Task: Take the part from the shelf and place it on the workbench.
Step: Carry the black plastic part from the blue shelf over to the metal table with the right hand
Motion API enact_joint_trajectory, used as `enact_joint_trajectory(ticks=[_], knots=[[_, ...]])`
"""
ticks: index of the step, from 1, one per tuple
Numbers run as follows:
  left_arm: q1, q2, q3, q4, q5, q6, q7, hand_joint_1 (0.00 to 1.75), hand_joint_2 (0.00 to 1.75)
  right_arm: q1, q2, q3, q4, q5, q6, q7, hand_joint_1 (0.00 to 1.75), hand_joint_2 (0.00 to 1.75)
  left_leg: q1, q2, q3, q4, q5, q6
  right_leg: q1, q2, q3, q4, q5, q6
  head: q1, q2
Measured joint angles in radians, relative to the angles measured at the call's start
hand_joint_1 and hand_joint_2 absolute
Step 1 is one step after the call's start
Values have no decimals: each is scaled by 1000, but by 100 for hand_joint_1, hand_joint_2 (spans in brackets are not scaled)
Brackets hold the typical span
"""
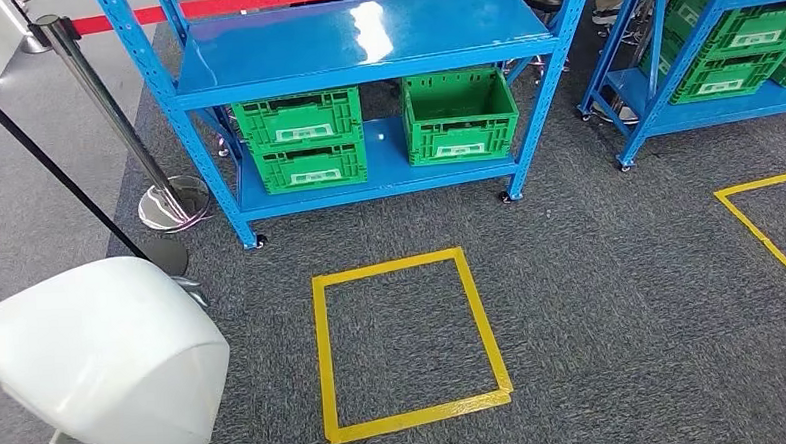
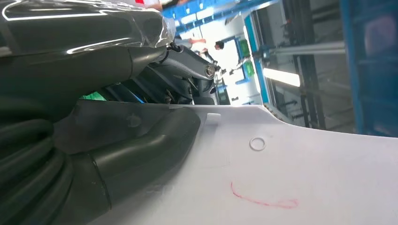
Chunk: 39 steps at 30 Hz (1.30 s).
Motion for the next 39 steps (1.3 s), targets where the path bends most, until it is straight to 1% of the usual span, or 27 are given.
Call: enact_joint_trajectory(ticks=[1,2,3,5,6,7,8,9,10,12,13,14,16,17,19,20,21,22,24,26,28,29,31,32,36,38,39], knots=[[2,-3,5,0,-4,-1,0,175,175,1,0,2,0,3,0,4,0,0,0,2,-12,0,13,9,-2,1,-6,1,-2,6,-1,0],[3,-7,8,0,-7,-4,0,175,175,1,1,4,0,4,0,8,0,0,1,3,-26,-1,27,18,-3,2,-16,15,-24,10,0,0],[4,-12,11,0,-12,-10,0,175,175,1,1,6,0,2,1,10,0,0,2,5,-43,-3,43,26,-3,3,-28,50,-67,12,1,0],[4,-23,15,0,-24,-26,0,175,175,1,-1,7,-1,-4,1,9,0,0,0,6,-77,-1,72,36,-3,6,-59,178,-178,17,4,0],[5,-27,17,0,-29,-33,0,175,175,1,-4,7,-2,-6,1,7,0,0,-2,7,-94,1,86,38,-3,7,-67,246,-209,19,5,0],[5,-31,20,0,-32,-39,0,175,175,1,-5,7,-2,-9,2,5,0,0,-4,8,-111,5,99,38,-3,8,-66,295,-214,19,5,0],[4,-35,24,0,-34,-44,0,175,175,1,-7,7,-2,-10,3,2,0,0,-5,9,-130,11,111,37,-3,8,-50,311,-195,19,5,0],[4,-38,27,0,-37,-49,0,175,175,1,-8,7,-2,-11,4,-1,0,0,-5,9,-149,19,121,36,-3,8,-17,289,-166,17,5,0],[3,-42,31,0,-40,-54,0,175,175,0,-9,7,-2,-11,5,-6,0,0,-5,9,-169,30,130,33,-2,9,35,231,-145,15,5,0],[-2,-50,38,-2,-48,-65,0,175,175,-6,-10,7,-3,-12,6,-17,0,0,-8,8,-202,54,145,25,0,9,146,77,-157,9,5,0],[-4,-53,42,-3,-50,-68,0,175,175,-10,-11,7,-4,-13,6,-21,0,0,-9,9,-212,62,152,20,3,10,177,23,-175,4,5,0],[-7,-55,44,-4,-51,-70,0,175,175,-13,-11,7,-4,-13,7,-24,0,0,-9,10,-218,65,161,14,6,10,187,-3,-187,-4,5,0],[-9,-58,48,-5,-51,-70,0,175,175,-16,-11,7,-4,-13,11,-29,0,0,-6,10,-228,64,169,3,7,9,172,-7,-179,-22,6,0],[-9,-58,49,-5,-49,-68,0,175,175,-17,-11,7,-4,-13,14,-32,0,0,-4,8,-236,75,150,-3,6,7,162,-7,-169,-30,5,0],[-9,-58,52,-5,-44,-60,0,175,175,-21,-12,7,-5,-13,19,-41,0,0,2,3,-263,149,60,-17,2,4,135,-8,-144,-41,2,0],[-9,-57,52,-5,-42,-56,0,175,175,-23,-12,7,-5,-13,19,-44,0,0,5,2,-279,209,8,-22,2,3,121,-7,-132,-43,0,0],[-9,-57,52,-5,-40,-52,0,175,175,-24,-13,8,-5,-13,19,-46,0,0,8,1,-293,276,-26,-27,2,3,105,-7,-120,-42,-1,0],[-9,-57,52,-5,-38,-50,0,175,175,-24,-14,8,-5,-12,19,-46,0,0,11,2,-301,327,-34,-29,2,2,92,-6,-109,-41,0,0],[-8,-56,52,-5,-35,-49,0,175,175,-24,-15,8,-5,-12,19,-46,0,0,15,2,-270,342,5,-30,0,0,67,-5,-87,-35,-1,0],[-9,-56,52,-5,-33,-46,0,175,175,-25,-15,8,-5,-12,20,-46,0,0,16,2,-164,213,46,-26,-1,0,53,-4,-72,-27,-1,0],[-12,-56,52,-7,-35,-41,0,175,175,-26,-16,8,-5,-13,21,-48,0,0,12,1,-64,73,39,-18,1,-1,46,-3,-60,-16,0,0],[-13,-55,52,-8,-37,-38,0,175,175,-26,-17,8,-5,-15,22,-49,0,0,10,0,-44,39,28,-13,2,-1,42,-2,-54,-9,-1,0],[-12,-55,52,-8,-41,-36,0,175,175,-25,-19,8,-5,-19,25,-52,0,0,9,1,-45,19,24,1,1,-3,34,-2,-44,4,-2,0],[-12,-56,52,-8,-42,-36,0,175,175,-24,-19,7,-5,-21,27,-55,0,0,10,0,-49,15,24,2,0,-4,31,-6,-46,4,-1,0],[-12,-56,53,-7,-44,-37,0,175,175,-22,-26,8,-6,-20,38,-60,0,0,4,3,-57,15,32,8,-1,-3,28,-14,-63,-17,4,0],[-12,-56,53,-7,-44,-37,0,175,175,-21,-27,8,-6,-19,40,-61,0,0,2,5,-59,19,34,13,-2,-3,29,-17,-41,-18,4,0],[-12,-56,52,-7,-44,-37,0,175,175,-20,-27,8,-6,-19,40,-61,0,0,0,6,-60,21,35,14,-3,-3,29,-20,-28,-12,4,0]])
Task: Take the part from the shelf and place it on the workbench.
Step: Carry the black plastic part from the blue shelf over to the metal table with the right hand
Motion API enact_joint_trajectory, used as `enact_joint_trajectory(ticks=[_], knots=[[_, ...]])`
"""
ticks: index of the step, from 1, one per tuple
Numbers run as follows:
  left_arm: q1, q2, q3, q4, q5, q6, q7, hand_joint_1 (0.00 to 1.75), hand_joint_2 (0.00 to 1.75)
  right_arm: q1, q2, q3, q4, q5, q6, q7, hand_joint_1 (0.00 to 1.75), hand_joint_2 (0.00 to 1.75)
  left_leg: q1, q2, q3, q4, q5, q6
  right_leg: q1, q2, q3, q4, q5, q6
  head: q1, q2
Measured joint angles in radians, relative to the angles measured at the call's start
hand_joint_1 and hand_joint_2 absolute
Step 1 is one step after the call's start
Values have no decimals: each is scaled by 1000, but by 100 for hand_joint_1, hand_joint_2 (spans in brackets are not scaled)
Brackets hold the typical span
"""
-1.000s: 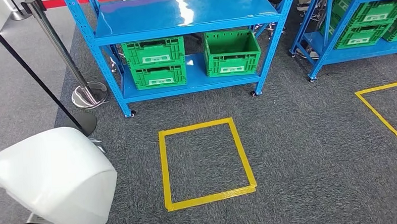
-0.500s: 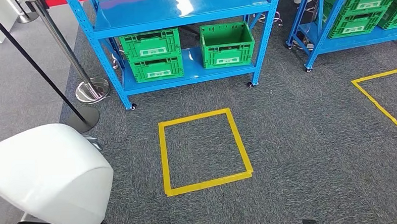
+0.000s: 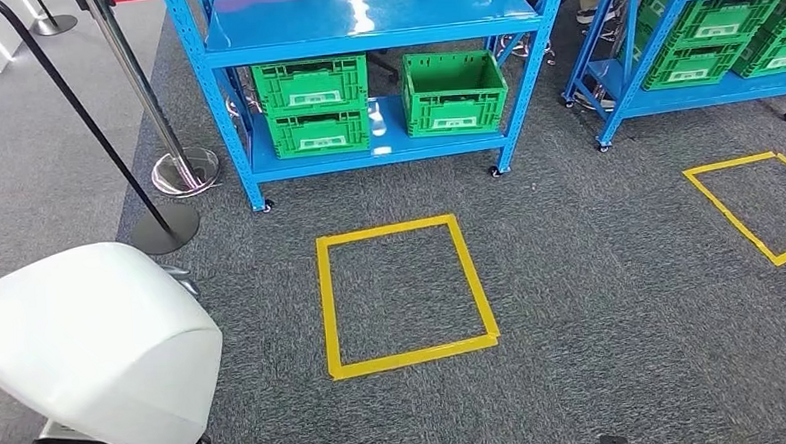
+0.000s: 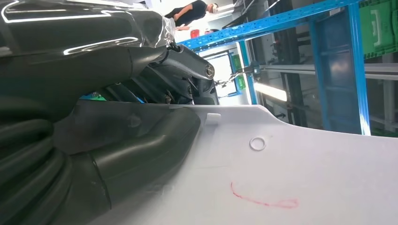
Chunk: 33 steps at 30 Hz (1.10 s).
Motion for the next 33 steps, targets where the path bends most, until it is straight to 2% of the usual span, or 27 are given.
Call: enact_joint_trajectory(ticks=[2,3,17,19,21,22,23,24,26,27,28,29,30,31,32,33], knots=[[0,0,0,0,0,-1,0,175,175,2,0,0,0,0,1,0,0,0,-2,1,-3,3,1,1,-3,1,0,-4,18,18,0,0],[-1,0,0,1,0,-2,0,175,175,2,1,0,0,0,2,0,0,0,-2,1,-5,4,1,2,-3,1,0,-4,18,25,0,0],[-3,1,0,9,0,-10,0,175,175,3,3,9,0,15,32,-13,0,0,-6,0,-17,8,2,3,-5,1,-11,-2,21,30,-1,0],[-3,2,0,12,-1,-11,0,175,175,3,4,13,0,19,33,-13,0,0,-8,-1,-19,10,3,6,-8,0,-11,-3,24,34,-1,0],[-4,3,0,14,-3,-11,0,175,175,4,5,17,0,23,35,-12,0,0,-8,-4,-20,7,9,13,-10,-2,-10,-4,27,40,-1,0],[-5,3,0,15,-4,-11,0,175,175,5,6,18,0,25,35,-12,0,0,-6,-6,-19,4,15,19,-11,-2,-14,3,19,42,-1,0],[-6,2,0,16,-5,-11,0,175,175,6,7,20,0,27,36,-11,0,0,-4,-9,-19,1,21,25,-11,-1,-25,26,-1,42,0,0],[-7,1,0,16,-6,-12,0,175,175,7,7,22,0,29,36,-9,0,0,-1,-11,-20,-2,27,30,-10,1,-44,72,-34,42,2,0],[-7,1,0,18,-7,-14,0,175,175,11,7,25,0,32,37,-6,0,0,-2,-20,-28,-1,33,34,-8,6,-101,221,-118,40,3,0],[-6,1,0,20,-7,-15,0,175,175,13,7,26,0,33,37,-6,0,0,-3,-26,-32,0,35,34,-7,7,-123,287,-145,40,3,0],[-5,1,0,22,-7,-15,0,175,175,15,6,26,0,35,37,-6,0,0,-4,-34,-35,2,37,33,-7,9,-130,319,-155,39,3,0],[-4,1,0,24,-8,-15,0,175,175,16,6,27,0,36,37,-6,0,0,-4,-42,-37,4,38,31,-7,10,-114,307,-146,37,3,0],[-4,1,0,24,-8,-16,0,175,175,16,6,28,0,37,38,-6,0,0,-4,-51,-38,6,37,29,-7,15,-78,253,-123,34,3,0],[-3,1,0,24,-10,-17,0,175,175,16,6,30,0,38,39,-6,0,0,-2,-60,-39,11,36,25,-8,32,-32,176,-100,31,3,0],[-4,1,1,24,-12,-18,0,175,175,16,6,32,0,39,40,-6,0,0,-3,-69,-44,19,33,19,-9,51,8,108,-84,27,3,0],[-4,0,1,24,-15,-20,0,175,175,16,6,34,0,40,41,-6,0,0,-3,-79,-49,26,31,12,-9,67,36,60,-77,24,3,0]])
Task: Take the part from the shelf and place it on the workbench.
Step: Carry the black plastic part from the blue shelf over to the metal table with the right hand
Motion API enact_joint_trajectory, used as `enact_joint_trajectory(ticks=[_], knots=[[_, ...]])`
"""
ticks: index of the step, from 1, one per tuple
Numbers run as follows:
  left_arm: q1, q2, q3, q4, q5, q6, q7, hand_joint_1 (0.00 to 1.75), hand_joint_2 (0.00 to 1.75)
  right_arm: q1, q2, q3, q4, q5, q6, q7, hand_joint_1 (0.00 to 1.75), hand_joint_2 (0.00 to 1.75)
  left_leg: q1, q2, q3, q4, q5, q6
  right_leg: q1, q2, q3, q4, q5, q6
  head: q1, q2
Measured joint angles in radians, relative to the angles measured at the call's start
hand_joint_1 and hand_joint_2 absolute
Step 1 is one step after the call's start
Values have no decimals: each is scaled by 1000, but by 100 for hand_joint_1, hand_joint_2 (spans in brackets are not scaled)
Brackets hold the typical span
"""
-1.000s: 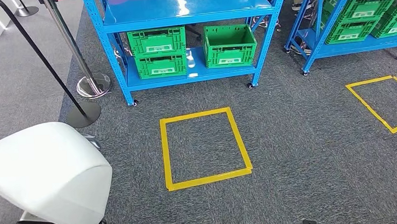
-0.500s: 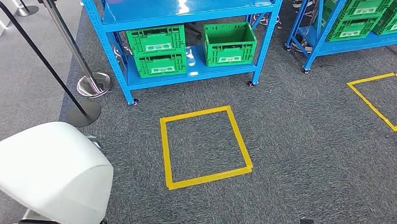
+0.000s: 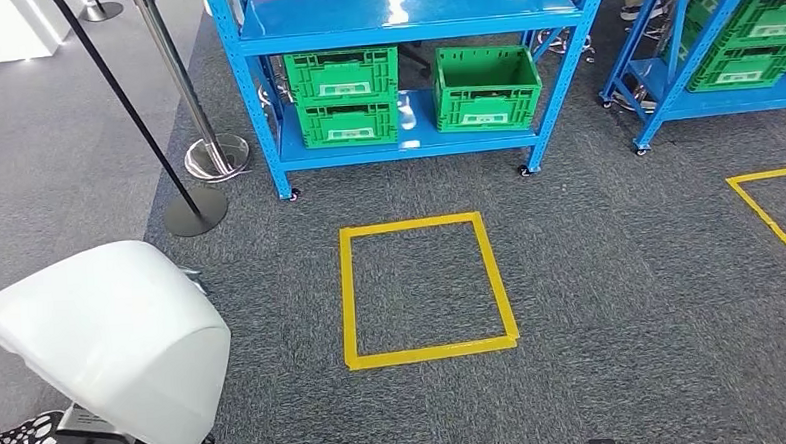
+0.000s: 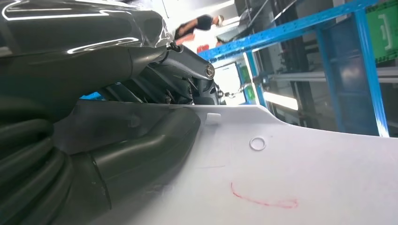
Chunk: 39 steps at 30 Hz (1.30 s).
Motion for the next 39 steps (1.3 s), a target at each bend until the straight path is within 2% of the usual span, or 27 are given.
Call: enact_joint_trajectory(ticks=[1,3,4,6,8,9,10,11,12,13,15,16,18,19,21,23,24,25,26,27,28,30,32,34,36,38,39], knots=[[0,0,0,0,-2,-2,0,175,175,0,0,2,0,1,1,0,0,0,1,-9,-6,5,-1,-7,2,10,13,-22,-2,-4,-1,0],[1,0,0,0,-6,-3,0,175,175,0,1,5,0,2,3,1,0,0,6,-28,-15,6,3,-21,6,-5,12,-23,-2,-15,-1,0],[1,1,0,0,-6,-3,0,175,175,-1,2,7,0,3,4,1,0,0,8,-25,-19,9,1,-27,6,-16,12,-24,0,-22,-1,0],[1,2,0,0,-7,-3,0,175,175,-3,2,9,-1,4,6,1,0,0,9,11,-46,61,-34,-38,3,-38,11,-28,4,-34,-7,0],[0,2,0,0,-10,-3,0,175,175,-1,2,10,-1,5,9,0,0,0,12,54,-108,187,-100,-47,4,-63,7,-28,5,-41,-14,0],[2,2,0,0,-11,-3,0,175,175,0,2,10,-1,5,10,0,0,0,15,63,-139,250,-124,-50,5,-75,5,-28,5,-41,-15,0],[4,2,0,0,-12,-3,0,175,175,1,2,10,-1,5,10,0,0,0,17,66,-156,286,-131,-52,6,-88,4,-27,5,-41,-15,0],[6,3,0,0,-13,-3,0,175,175,1,2,10,-1,5,11,0,0,0,18,69,-154,284,-120,-52,6,-101,3,-27,5,-41,-15,0],[7,3,0,0,-15,-3,0,175,175,1,2,10,-1,6,11,0,0,0,18,74,-130,242,-92,-51,6,-113,4,-27,5,-41,-15,0],[7,3,0,0,-16,-3,0,175,175,-1,3,11,-1,7,11,0,0,0,18,90,-89,169,-57,-49,6,-124,6,-27,5,-40,-15,0],[6,2,0,-1,-17,-3,0,175,175,-2,4,13,-1,10,11,0,0,0,11,129,-19,39,-14,-45,10,-143,9,-27,4,-34,-14,0],[5,2,0,-2,-18,-3,0,175,175,-3,4,15,-1,12,11,0,0,0,7,140,-5,7,-8,-42,11,-151,10,-26,4,-28,-14,0],[7,3,1,-2,-19,-3,0,175,175,-4,4,16,-1,14,11,0,0,0,2,125,-9,1,-6,-32,11,-171,13,-29,6,-15,-13,0],[9,3,2,-3,-20,-2,0,175,175,-6,5,17,-1,15,11,0,0,0,4,114,-10,-1,-1,-25,9,-170,14,-29,4,-9,-13,0],[11,2,3,-5,-23,-1,0,175,175,-8,6,19,-1,18,11,0,0,0,10,92,-10,-7,9,-11,7,-128,-1,10,-27,0,-10,0],[12,0,4,-6,-26,1,0,175,175,-6,5,23,-1,21,12,3,0,0,11,70,-14,-8,16,-3,8,-73,-55,132,-94,1,-7,0],[14,0,4,-6,-26,1,0,175,175,-4,4,24,-1,22,12,5,0,0,10,57,-17,-8,17,0,10,-62,-87,202,-124,0,-6,0],[16,0,4,-6,-26,1,0,175,175,-3,2,25,-1,23,12,6,0,0,8,43,-19,-7,18,1,12,-58,-110,251,-137,-2,-5,0],[18,0,4,-6,-27,1,0,175,175,-2,2,25,-1,23,12,6,0,0,7,30,-20,-5,19,1,13,-56,-115,262,-131,-4,-5,0],[20,0,4,-6,-27,1,0,175,175,-2,2,26,-1,23,12,6,0,0,6,15,-20,-2,19,1,13,-52,-99,230,-106,-8,-5,0],[20,0,4,-6,-28,1,0,175,175,-3,2,27,-1,24,12,6,0,0,6,2,-20,1,18,-1,12,-43,-67,165,-70,-12,-5,0],[20,-1,5,-6,-31,-2,0,175,175,-3,1,31,-1,26,16,5,0,0,5,-23,-25,11,14,-7,9,-2,-4,34,-25,-16,-6,0],[21,-1,5,-8,-35,-5,0,175,175,-4,0,35,-1,29,21,4,0,0,7,-44,-34,16,14,-19,10,20,18,-13,-23,-19,-6,0],[25,-1,5,-9,-38,-6,0,175,175,-6,2,37,-2,33,22,3,0,0,10,-60,-42,17,17,-31,11,0,21,-16,-19,-27,-6,0],[26,1,7,-12,-41,-7,0,175,175,-8,3,40,-4,35,22,3,0,0,9,-24,-63,49,-5,-42,7,-24,23,-19,-16,-38,-13,0],[26,1,8,-14,-43,-7,0,175,175,-6,3,41,-6,36,22,5,0,0,8,39,-120,160,-64,-51,6,-50,23,-20,-17,-45,-21,0],[28,2,8,-14,-43,-6,0,175,175,-4,3,41,-6,37,22,7,0,0,11,56,-156,232,-94,-54,7,-65,22,-20,-18,-47,-24,0]])
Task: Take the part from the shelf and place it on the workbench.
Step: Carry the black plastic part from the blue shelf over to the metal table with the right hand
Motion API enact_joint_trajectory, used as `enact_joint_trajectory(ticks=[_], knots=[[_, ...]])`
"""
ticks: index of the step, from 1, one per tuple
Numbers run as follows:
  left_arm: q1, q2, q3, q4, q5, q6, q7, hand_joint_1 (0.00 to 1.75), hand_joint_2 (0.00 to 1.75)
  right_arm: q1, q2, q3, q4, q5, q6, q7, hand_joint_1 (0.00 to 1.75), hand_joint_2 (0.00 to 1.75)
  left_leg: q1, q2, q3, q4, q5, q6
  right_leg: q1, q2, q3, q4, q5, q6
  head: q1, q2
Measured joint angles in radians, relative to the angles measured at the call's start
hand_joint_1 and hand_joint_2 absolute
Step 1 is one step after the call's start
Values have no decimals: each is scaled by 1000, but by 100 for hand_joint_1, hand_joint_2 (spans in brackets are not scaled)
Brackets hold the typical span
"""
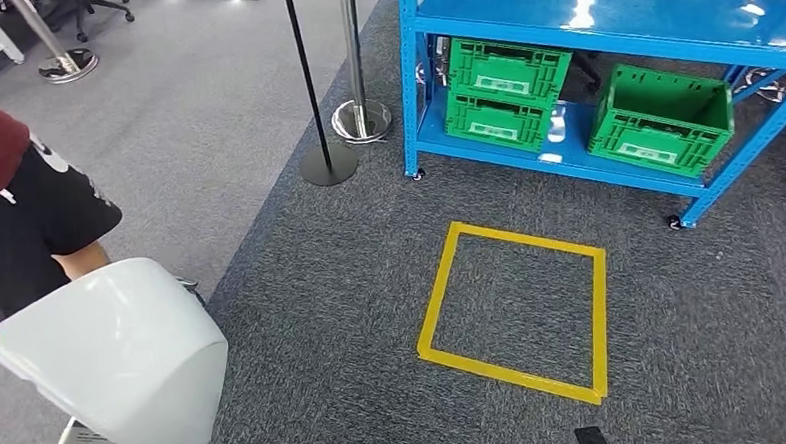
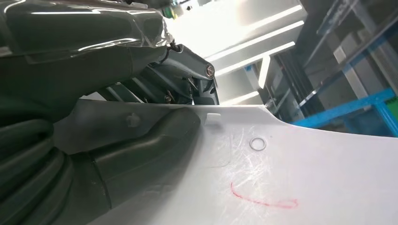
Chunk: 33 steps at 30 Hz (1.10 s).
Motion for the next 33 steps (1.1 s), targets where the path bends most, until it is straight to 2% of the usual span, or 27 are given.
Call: enact_joint_trajectory(ticks=[1,2,3,4,5,7,8,10,11,13,14,15,16,17,18,19,20,22,23,25,26,28,29,30,31,32,33], knots=[[3,0,0,0,1,1,0,175,175,2,0,0,0,1,0,2,0,0,3,8,-29,56,-18,-2,0,-14,-1,0,-1,0,0,0],[6,1,1,0,3,2,0,175,175,3,0,0,0,2,0,2,0,0,5,11,-42,81,-18,-4,0,-28,-1,0,-1,0,0,0],[8,3,2,-1,6,5,0,175,175,3,0,1,0,3,0,2,0,0,6,15,-32,60,2,-4,0,-41,0,0,-2,1,0,0],[11,4,2,-3,8,8,0,175,175,2,1,1,0,4,-1,2,0,0,7,24,-1,1,34,-2,0,-53,2,0,-3,2,0,0],[13,6,2,-6,10,12,0,175,175,1,2,3,0,5,-2,2,0,0,5,47,42,-77,67,2,1,-64,5,0,-5,4,0,0],[14,7,2,-14,12,18,0,175,175,2,4,6,0,6,-4,2,0,0,-3,87,105,-193,101,10,6,-82,9,1,-9,13,0,0],[15,8,3,-18,13,20,0,175,175,2,5,7,0,7,-6,2,0,0,-7,94,115,-214,102,15,8,-92,12,1,-12,18,1,0],[19,9,6,-22,13,23,0,175,175,2,6,9,0,9,-7,2,0,0,-8,70,115,-219,104,25,8,-112,19,-3,-15,30,3,0],[22,10,7,-24,13,23,0,175,175,1,7,10,0,9,-8,2,0,0,-6,57,118,-222,107,30,6,-105,21,1,-21,36,4,0],[24,10,10,-28,14,23,0,175,175,1,9,13,0,9,-8,1,0,0,1,35,123,-228,115,43,4,-53,-1,58,-59,44,7,0],[25,9,10,-29,14,23,0,175,175,2,9,15,0,9,-8,1,0,0,2,23,121,-228,117,47,4,-22,-29,119,-91,45,9,0],[25,9,11,-29,14,23,0,175,175,5,8,15,0,9,-8,1,0,0,2,10,120,-228,118,49,5,-3,-63,191,-123,44,10,0],[27,9,11,-29,14,23,0,175,175,7,7,15,0,9,-8,2,0,0,1,-5,119,-228,119,50,6,5,-95,253,-144,43,11,0],[30,9,11,-29,14,23,0,175,175,9,7,15,0,9,-8,2,0,0,1,-20,118,-227,119,50,6,8,-115,287,-147,42,11,0],[32,9,12,-29,14,24,0,175,175,10,7,16,0,9,-8,2,0,0,1,-34,119,-226,119,50,6,10,-116,280,-130,40,11,0],[35,9,12,-29,14,24,0,175,175,10,7,16,0,10,-9,2,0,0,1,-48,121,-226,118,49,5,14,-99,234,-98,38,11,0],[36,9,12,-29,14,25,0,175,175,10,7,16,0,11,-9,2,0,0,2,-61,122,-224,117,47,3,30,-69,162,-58,37,11,0],[38,9,13,-31,13,27,0,175,175,8,7,17,0,14,-10,3,0,0,1,-86,118,-215,113,38,-1,71,-18,42,-13,35,11,0],[41,9,13,-33,12,27,0,175,175,7,8,18,0,16,-10,4,0,0,2,-96,114,-212,112,31,-1,86,-6,15,-8,32,11,0],[50,10,15,-38,10,27,0,175,175,5,9,21,0,20,-9,10,0,0,5,-116,107,-213,114,19,2,75,-2,11,-10,22,10,0],[54,11,17,-41,9,27,0,175,175,3,10,23,0,22,-8,12,0,0,6,-109,105,-210,114,15,3,65,0,10,-8,17,10,0],[56,14,20,-46,8,25,0,175,175,0,10,26,-1,25,-8,15,0,0,4,-58,77,-162,84,7,1,40,1,8,-6,5,3,0],[55,14,21,-47,8,24,0,175,175,0,10,26,-1,27,-8,15,0,0,3,-24,49,-106,55,4,2,26,1,8,-6,1,0,0],[55,15,21,-47,8,24,0,175,175,1,9,27,-1,29,-8,15,0,0,3,-3,12,-37,22,1,3,12,1,8,-7,-1,-4,0],[57,15,21,-47,8,24,0,175,175,2,9,27,-1,30,-8,15,0,0,4,6,-21,29,-2,0,4,-2,0,8,-8,-2,-4,0],[61,16,21,-47,8,25,0,175,175,2,9,28,-1,32,-8,15,0,0,5,9,-43,71,-11,-1,4,-17,-1,8,-9,-3,-4,0],[65,16,21,-47,8,25,0,175,175,1,9,29,-1,33,-8,15,0,0,5,11,-45,74,-2,-1,4,-30,0,8,-10,-3,-4,0]])
